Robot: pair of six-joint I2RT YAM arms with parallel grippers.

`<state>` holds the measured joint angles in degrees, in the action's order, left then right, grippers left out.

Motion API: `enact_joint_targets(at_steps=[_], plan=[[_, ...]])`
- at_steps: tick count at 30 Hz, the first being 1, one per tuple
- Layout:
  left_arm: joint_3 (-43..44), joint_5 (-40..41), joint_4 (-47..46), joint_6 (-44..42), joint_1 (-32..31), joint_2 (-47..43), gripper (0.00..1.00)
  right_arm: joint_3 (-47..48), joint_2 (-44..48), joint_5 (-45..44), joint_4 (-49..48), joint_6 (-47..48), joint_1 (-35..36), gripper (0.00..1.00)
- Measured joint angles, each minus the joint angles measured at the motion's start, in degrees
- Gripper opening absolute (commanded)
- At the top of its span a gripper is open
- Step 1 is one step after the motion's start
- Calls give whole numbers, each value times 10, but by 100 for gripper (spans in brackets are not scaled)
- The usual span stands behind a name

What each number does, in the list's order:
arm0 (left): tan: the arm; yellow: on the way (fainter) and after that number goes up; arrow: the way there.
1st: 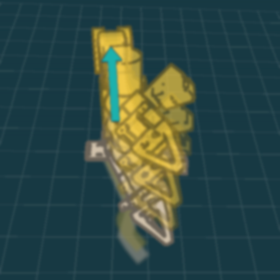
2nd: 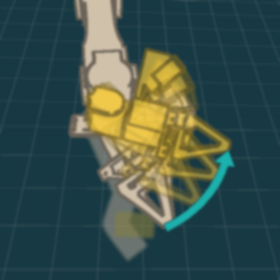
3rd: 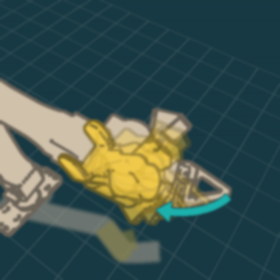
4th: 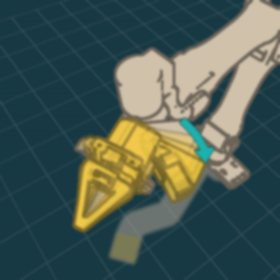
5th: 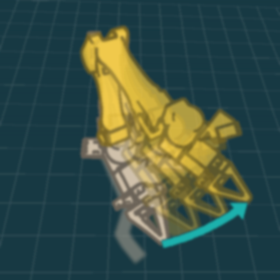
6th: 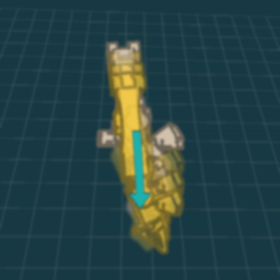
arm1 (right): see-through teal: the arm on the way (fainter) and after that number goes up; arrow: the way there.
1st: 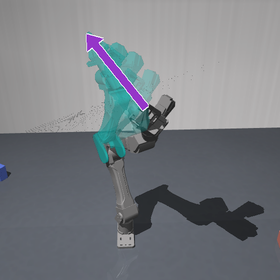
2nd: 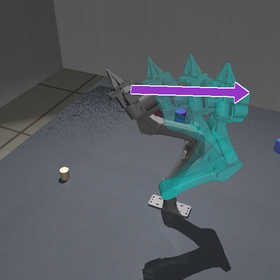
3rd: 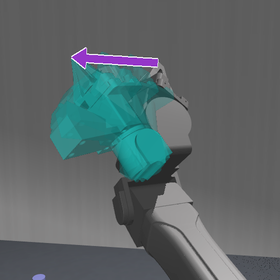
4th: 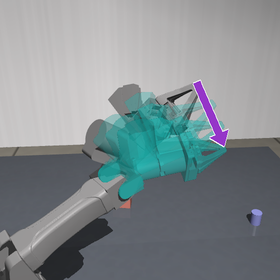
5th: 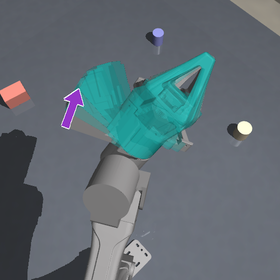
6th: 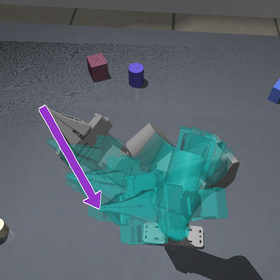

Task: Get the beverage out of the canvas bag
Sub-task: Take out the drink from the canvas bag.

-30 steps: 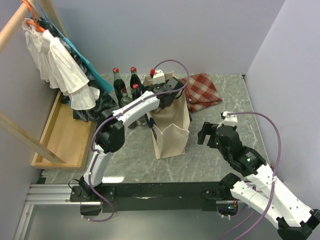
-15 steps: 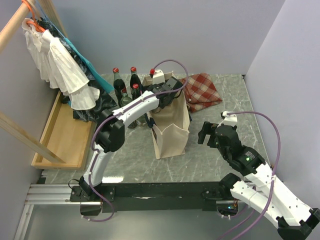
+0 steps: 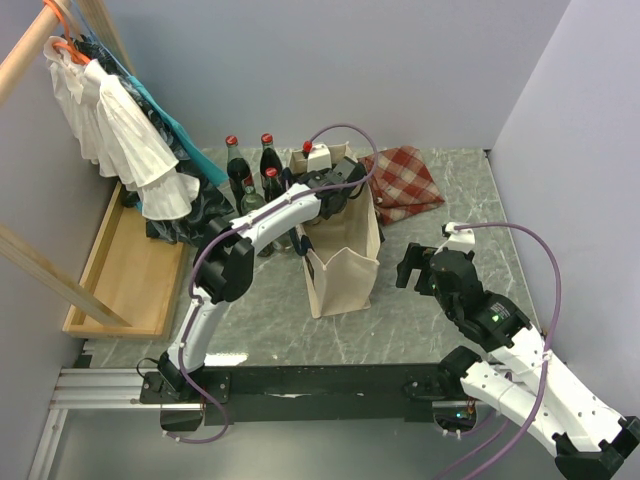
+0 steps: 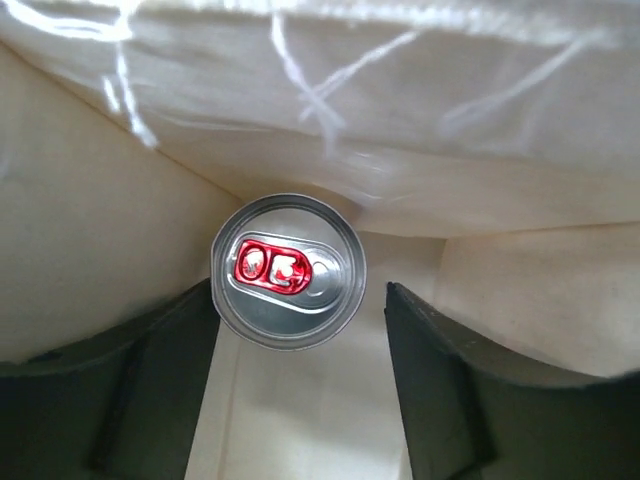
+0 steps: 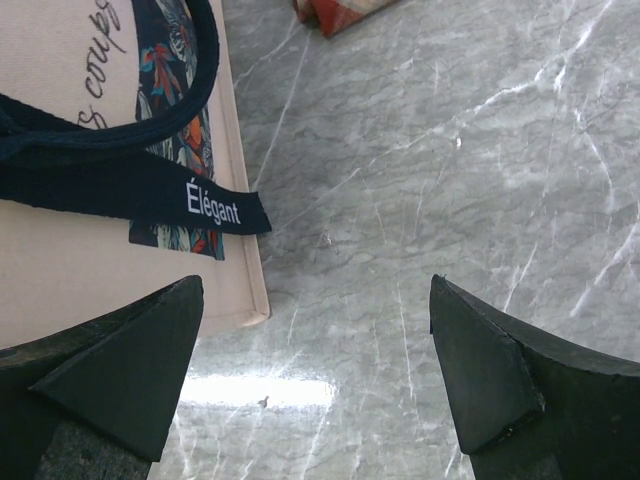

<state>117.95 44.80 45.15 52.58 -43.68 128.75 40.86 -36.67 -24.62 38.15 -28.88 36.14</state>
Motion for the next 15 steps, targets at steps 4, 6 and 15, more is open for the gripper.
enact_joint_targets(at_steps=[4,6,15], plan=[[-3,2,0,-6,1,0,58,0,0,0,0,0,0,100],[-9,5,-7,-7,1,0,46,0,0,-2,0,0,0,100],[-18,11,-22,-10,1,-3,1,0,-3,-2,0,0,0,100]])
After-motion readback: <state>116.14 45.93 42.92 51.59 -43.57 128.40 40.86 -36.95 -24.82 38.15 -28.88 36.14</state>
